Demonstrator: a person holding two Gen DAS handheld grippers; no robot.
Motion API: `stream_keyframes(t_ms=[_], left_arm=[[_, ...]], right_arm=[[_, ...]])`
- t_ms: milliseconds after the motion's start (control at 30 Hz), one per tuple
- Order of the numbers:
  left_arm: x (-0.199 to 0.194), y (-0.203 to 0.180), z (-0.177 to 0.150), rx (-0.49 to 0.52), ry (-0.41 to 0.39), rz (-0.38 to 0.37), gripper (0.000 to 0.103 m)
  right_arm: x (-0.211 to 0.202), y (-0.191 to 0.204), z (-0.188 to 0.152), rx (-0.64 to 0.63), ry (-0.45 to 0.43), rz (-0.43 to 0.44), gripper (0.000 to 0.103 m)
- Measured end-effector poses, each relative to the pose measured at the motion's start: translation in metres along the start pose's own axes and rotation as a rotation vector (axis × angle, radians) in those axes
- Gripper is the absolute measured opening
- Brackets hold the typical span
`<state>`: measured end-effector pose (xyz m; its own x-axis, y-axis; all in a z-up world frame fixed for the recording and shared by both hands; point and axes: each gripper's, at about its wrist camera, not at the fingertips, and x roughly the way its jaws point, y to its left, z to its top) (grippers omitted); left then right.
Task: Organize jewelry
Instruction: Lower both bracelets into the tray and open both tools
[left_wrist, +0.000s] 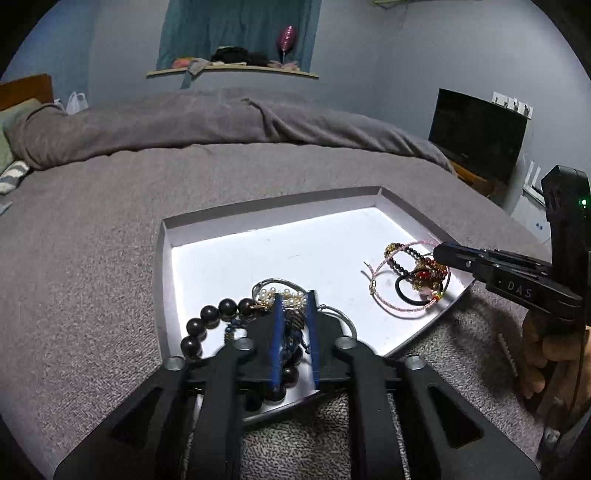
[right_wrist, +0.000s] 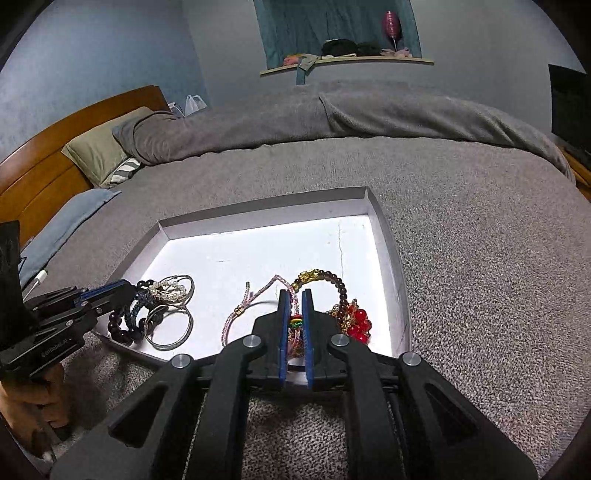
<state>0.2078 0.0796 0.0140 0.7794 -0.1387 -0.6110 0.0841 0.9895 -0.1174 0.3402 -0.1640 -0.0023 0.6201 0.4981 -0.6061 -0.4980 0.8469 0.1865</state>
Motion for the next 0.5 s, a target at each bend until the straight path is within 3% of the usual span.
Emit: stream_keyframes(t_ms=[100,233,333,367,400,500], left_arm=[[-0.001,-0.001,0.000,0.000,-0.005,0.010,0.029],[-0.003,-0.003,-0.001,0.001,-0.011,0.015,0.038],[-0.005,-0.006,-0.001,0.009,-0.020,0.027,0.056],[-0.006,-0.007,-0.001,0.009,-0.026,0.033,0.069],[-0.007,-0.008,-0.001,0.009,-0.033,0.034,0.076],[-0.012,-0.011,-0.001,0.016,-0.048,0.040,0.081]], right_arm=[[0.000,-0.001,0.000,0.004,-0.004,-0.006,0.033],[0.000,0.000,-0.001,0.000,-0.003,-0.005,0.033],[0.001,0.001,-0.002,-0.007,0.005,-0.003,0.043],[0.001,0.002,-0.002,-0.011,0.004,-0.003,0.050],[0.000,0.003,-0.002,-0.016,0.002,-0.004,0.055],[-0.003,0.005,-0.002,-0.030,-0.011,-0.010,0.062]])
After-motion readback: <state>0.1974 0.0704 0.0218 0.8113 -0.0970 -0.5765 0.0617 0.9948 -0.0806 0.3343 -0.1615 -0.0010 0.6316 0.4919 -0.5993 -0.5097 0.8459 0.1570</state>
